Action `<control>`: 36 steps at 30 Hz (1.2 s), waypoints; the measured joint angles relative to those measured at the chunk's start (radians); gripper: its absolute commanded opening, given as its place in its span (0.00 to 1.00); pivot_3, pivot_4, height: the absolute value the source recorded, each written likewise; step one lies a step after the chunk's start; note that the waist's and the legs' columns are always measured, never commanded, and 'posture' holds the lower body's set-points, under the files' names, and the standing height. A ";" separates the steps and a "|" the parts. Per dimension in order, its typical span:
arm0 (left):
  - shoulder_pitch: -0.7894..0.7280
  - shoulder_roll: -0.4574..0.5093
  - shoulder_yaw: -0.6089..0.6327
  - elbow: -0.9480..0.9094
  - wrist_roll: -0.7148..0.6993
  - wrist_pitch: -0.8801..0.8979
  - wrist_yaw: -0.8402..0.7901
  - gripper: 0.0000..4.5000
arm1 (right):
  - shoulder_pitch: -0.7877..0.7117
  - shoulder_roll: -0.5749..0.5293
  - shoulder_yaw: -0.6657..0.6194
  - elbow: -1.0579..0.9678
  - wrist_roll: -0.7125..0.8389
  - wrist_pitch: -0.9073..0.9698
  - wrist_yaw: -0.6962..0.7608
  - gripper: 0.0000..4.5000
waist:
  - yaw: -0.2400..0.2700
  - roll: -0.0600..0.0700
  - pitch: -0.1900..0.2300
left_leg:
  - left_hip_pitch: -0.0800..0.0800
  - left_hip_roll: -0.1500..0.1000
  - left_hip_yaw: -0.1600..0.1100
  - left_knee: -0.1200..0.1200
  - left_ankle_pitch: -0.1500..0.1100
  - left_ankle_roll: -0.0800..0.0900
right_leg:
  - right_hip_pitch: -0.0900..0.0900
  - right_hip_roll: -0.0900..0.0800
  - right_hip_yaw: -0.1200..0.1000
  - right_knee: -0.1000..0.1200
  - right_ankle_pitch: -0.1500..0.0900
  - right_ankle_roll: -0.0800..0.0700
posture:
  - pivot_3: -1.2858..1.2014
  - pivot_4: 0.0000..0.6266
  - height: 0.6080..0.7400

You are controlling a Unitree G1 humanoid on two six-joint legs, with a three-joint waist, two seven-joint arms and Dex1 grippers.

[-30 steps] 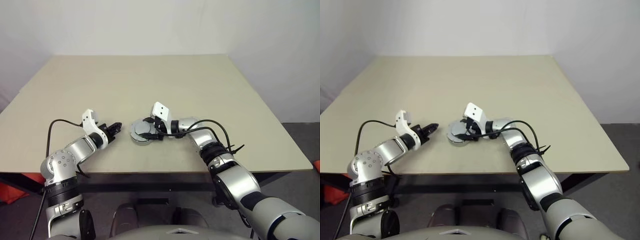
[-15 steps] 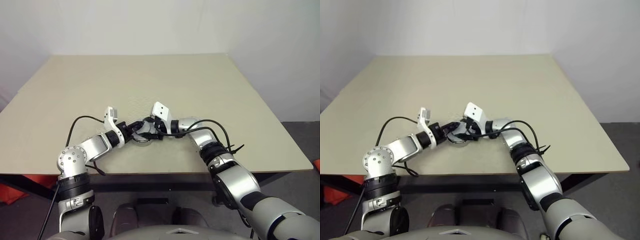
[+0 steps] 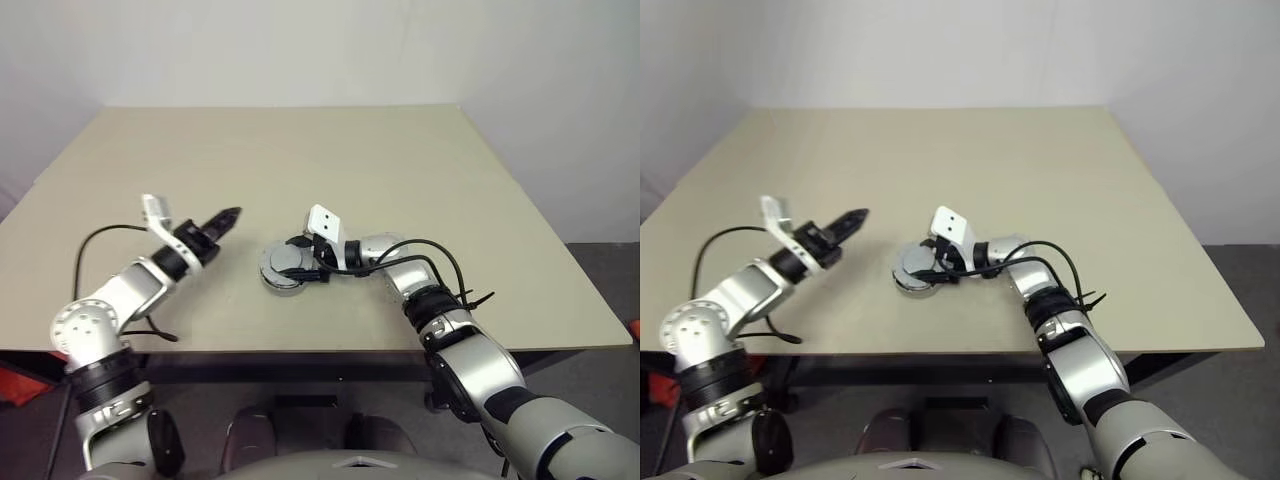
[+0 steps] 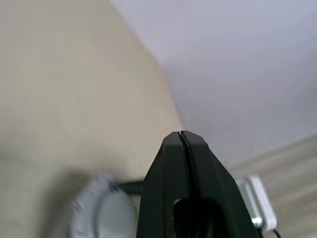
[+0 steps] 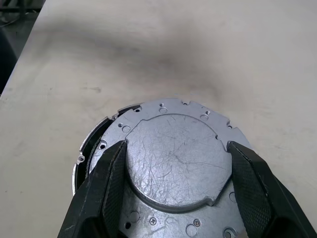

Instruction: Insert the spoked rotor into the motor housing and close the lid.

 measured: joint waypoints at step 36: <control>0.090 0.068 -0.146 0.003 -0.022 -0.126 0.010 0.01 | 0.075 -0.017 -0.048 -0.133 0.092 0.146 0.090 0.69 | 0.002 -0.003 -0.001 | -0.007 0.000 0.002 0.004 0.000 -0.001 | -0.002 0.000 -0.001 0.000 0.001 -0.001 | 0.52 0.00 1.00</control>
